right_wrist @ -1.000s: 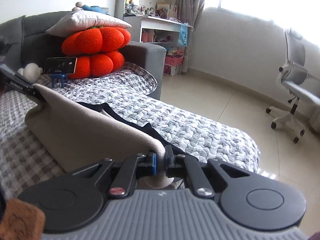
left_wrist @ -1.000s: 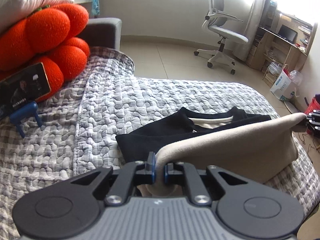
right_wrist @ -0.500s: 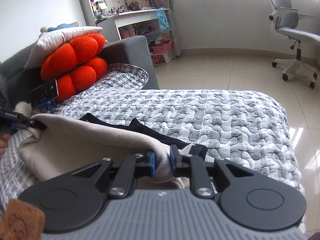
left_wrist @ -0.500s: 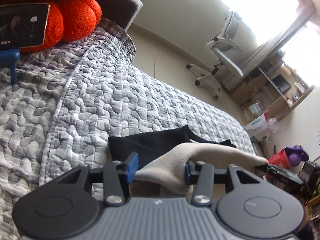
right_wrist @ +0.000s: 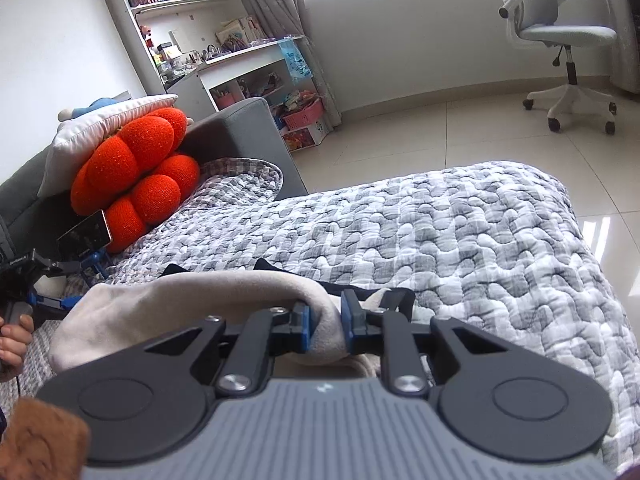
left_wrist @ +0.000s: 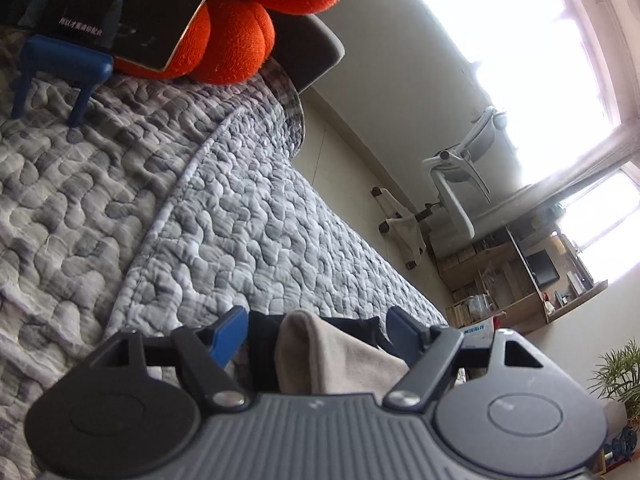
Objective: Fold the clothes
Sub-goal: 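Fold the beige side edge over the black sweatshirt with both grippers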
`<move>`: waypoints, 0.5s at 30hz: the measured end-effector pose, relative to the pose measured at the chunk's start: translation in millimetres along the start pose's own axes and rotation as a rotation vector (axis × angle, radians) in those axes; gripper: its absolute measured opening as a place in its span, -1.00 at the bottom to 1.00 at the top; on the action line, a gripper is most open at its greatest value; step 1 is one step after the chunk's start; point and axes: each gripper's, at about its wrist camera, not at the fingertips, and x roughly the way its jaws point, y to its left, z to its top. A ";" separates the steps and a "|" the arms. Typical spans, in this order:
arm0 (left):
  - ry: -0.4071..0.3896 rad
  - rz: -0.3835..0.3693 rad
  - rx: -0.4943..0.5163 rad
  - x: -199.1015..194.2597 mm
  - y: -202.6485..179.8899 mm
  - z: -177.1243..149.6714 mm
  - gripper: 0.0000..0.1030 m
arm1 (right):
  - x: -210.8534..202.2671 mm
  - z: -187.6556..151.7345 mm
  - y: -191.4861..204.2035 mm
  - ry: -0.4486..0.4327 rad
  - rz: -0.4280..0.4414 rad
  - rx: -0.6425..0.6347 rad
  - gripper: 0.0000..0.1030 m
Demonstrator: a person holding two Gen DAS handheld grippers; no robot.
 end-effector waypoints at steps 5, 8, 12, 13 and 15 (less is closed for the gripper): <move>0.018 0.028 0.130 8.0 -25.0 -8.4 0.48 | -0.7 1.8 -2.4 -0.020 0.009 0.049 -0.56; 0.047 0.054 0.133 24.0 -24.4 -7.9 0.36 | -4.7 1.0 -3.9 -0.025 0.010 0.059 -0.53; 0.065 0.064 0.156 36.8 -25.7 -12.6 -0.27 | -15.5 2.8 -2.5 -0.062 -0.014 0.051 -0.12; 0.064 0.068 0.165 38.5 -27.0 -13.6 -0.35 | -17.9 4.2 -2.9 -0.075 -0.028 0.044 0.06; 0.056 0.077 0.171 40.0 -27.4 -15.2 -0.53 | -22.5 7.0 -4.3 -0.101 -0.056 0.029 0.09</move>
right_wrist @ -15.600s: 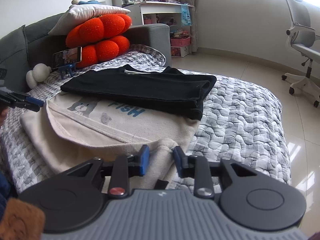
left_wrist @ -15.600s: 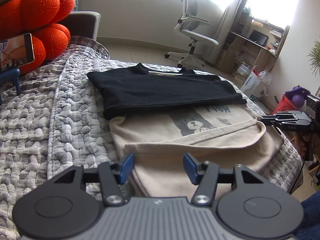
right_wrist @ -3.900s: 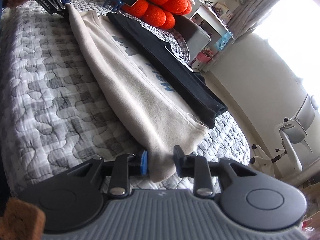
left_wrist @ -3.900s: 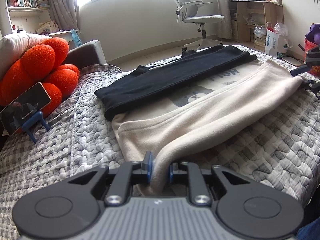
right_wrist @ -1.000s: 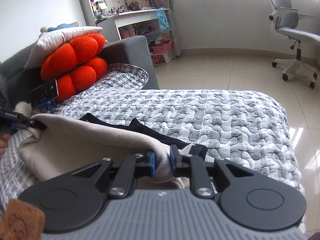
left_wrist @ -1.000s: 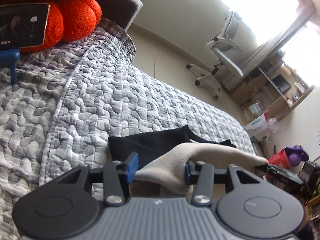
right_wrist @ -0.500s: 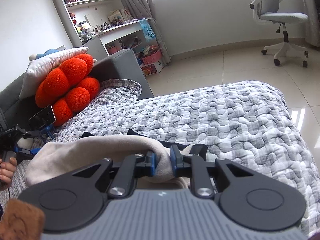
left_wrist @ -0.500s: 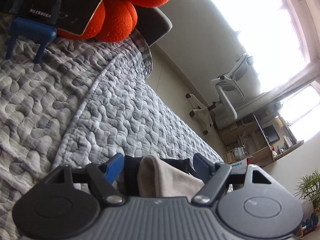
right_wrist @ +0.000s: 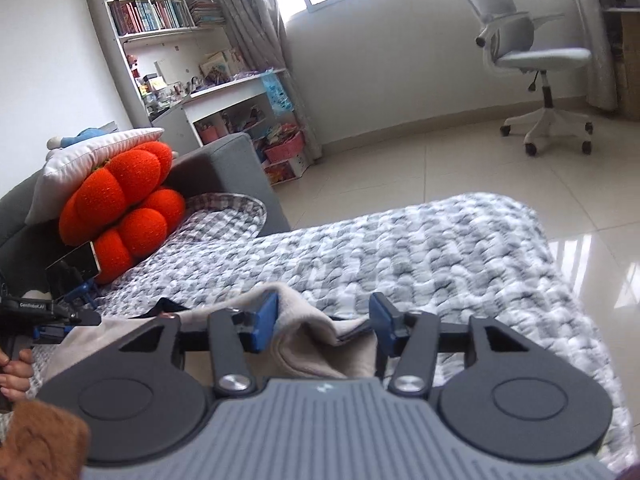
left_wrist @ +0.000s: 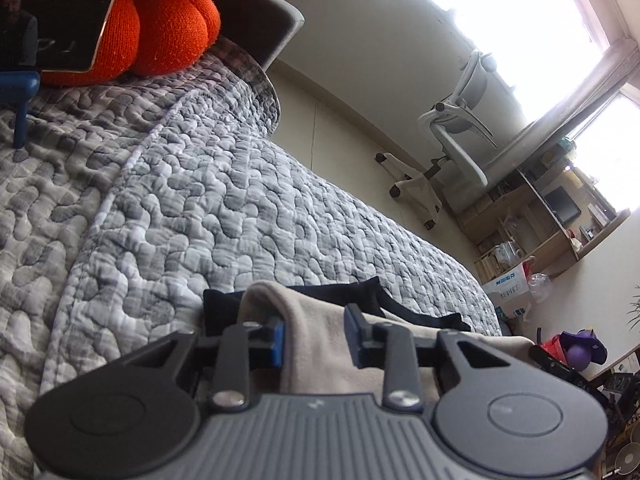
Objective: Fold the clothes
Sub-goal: 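Fold the beige side edge over the black sweatshirt with both grippers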
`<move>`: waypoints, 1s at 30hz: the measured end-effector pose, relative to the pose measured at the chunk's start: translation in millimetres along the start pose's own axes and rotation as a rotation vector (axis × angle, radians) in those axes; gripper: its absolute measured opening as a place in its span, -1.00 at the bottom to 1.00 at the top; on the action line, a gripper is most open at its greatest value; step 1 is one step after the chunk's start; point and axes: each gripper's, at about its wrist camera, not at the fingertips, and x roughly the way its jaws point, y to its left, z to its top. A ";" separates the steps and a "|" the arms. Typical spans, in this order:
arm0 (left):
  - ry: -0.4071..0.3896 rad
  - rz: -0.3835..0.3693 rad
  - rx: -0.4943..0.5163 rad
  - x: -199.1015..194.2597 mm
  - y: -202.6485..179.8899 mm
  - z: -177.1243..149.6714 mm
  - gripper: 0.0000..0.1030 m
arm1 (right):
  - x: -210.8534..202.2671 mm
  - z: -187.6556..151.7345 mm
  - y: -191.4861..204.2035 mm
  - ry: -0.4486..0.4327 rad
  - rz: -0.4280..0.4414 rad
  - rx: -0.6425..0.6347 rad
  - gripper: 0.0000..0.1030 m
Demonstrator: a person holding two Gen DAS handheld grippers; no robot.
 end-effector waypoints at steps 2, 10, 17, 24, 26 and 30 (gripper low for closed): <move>-0.012 0.001 -0.011 0.0 1.9 0.3 -0.61 | 3.7 0.3 -1.2 0.027 0.027 -0.010 0.09; -0.008 -0.066 -0.099 3.6 8.2 1.0 -0.47 | 10.3 -1.7 4.1 0.043 0.053 -0.063 -0.54; -0.153 -0.062 -0.084 -12.9 4.5 -2.2 -0.90 | 0.3 4.8 -0.8 0.002 0.115 0.066 -0.75; -0.183 -0.051 -0.091 -7.2 9.2 -2.4 -0.89 | 14.9 5.8 -17.7 0.052 0.044 0.171 -0.71; -0.152 -0.013 -0.091 2.6 11.0 -3.8 -0.89 | 28.5 -1.8 -6.9 0.101 0.000 0.075 -0.61; -0.157 -0.081 -0.148 -2.8 20.3 1.5 -0.56 | 8.9 -3.6 3.1 0.016 -0.034 -0.026 -0.19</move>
